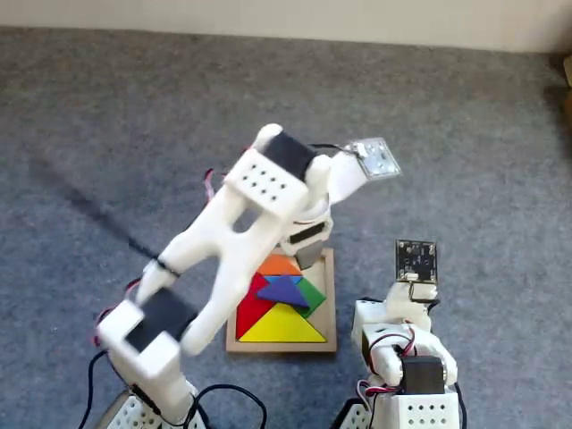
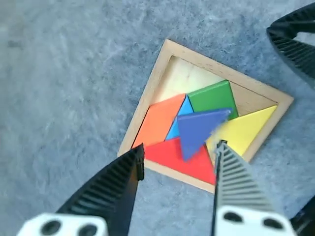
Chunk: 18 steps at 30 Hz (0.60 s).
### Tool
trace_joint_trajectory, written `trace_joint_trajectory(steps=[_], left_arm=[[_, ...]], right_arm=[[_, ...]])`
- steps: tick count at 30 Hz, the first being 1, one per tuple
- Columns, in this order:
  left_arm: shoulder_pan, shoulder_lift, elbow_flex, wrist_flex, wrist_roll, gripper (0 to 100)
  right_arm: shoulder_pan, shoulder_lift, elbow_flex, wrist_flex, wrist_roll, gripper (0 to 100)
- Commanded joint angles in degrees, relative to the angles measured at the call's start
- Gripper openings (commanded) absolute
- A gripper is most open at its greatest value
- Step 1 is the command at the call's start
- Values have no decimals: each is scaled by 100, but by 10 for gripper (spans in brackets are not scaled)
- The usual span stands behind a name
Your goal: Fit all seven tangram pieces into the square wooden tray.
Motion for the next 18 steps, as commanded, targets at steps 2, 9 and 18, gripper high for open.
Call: trace_joint_trajectory(steps=[2, 9, 18], left_arm=[[-119, -1288, 435, 44, 440, 234], [-549, -2062, 1666, 44, 774, 234], [-725, -2730, 3723, -1345, 1222, 131]], right_arm=[[110, -92, 778, -171, 53, 5], [110, -92, 778, -171, 53, 5], [110, -92, 778, -171, 53, 5]])
